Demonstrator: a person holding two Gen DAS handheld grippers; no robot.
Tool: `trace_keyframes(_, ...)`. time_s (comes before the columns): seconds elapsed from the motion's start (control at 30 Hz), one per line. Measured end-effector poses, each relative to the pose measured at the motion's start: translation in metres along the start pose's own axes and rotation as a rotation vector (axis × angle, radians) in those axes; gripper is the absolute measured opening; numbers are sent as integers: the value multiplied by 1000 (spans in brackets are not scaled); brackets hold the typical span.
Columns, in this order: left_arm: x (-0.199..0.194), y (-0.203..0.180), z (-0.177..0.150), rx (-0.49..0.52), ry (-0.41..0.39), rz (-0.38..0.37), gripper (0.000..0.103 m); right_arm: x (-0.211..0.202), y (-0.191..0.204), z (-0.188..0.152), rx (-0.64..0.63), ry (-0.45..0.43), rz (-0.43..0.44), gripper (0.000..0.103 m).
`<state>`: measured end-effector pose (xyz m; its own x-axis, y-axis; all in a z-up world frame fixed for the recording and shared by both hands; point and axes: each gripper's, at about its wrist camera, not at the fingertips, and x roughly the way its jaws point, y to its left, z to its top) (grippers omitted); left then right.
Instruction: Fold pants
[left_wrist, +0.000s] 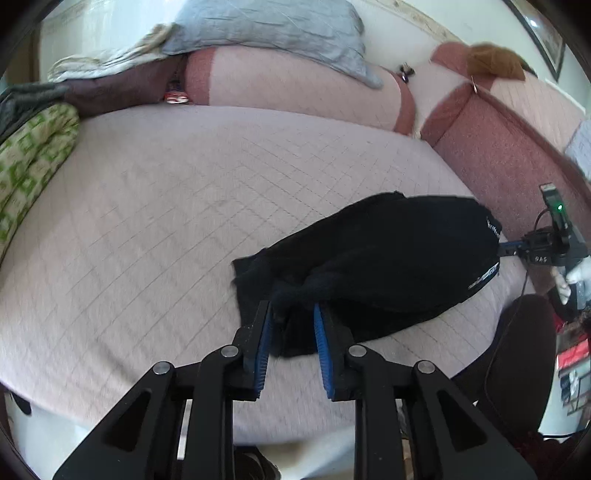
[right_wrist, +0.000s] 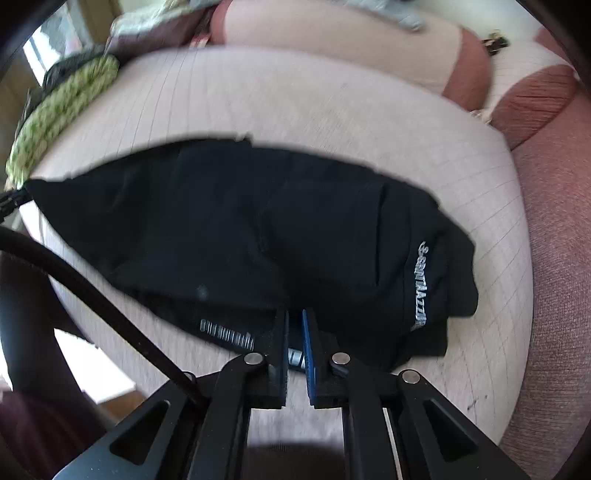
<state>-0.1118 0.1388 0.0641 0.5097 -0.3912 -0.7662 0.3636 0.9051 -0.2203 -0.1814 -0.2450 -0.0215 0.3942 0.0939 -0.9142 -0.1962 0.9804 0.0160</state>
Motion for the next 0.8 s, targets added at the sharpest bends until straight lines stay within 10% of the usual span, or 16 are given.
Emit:
trace_keyframes(0.13,-33,27,-3,-126,-80,-31,38,-17,0,4,17,-51,-38,52)
trace_keyframes(0.43,-19,93,25,-501,-188,-5,50,-32,89,54,-23,-235,196,52)
trace_keyframes(0.57,0,110,43,-520,-259,158,50,-6,154,91,-39,-236,358,52)
trace_keyframes(0.7,17,131,33,-589,-232,113,50,19,225,120,-85,-189,461,52)
trace_keyframes(0.8,23,147,28,-672,-209,60,50,46,274,136,-145,-103,481,25)
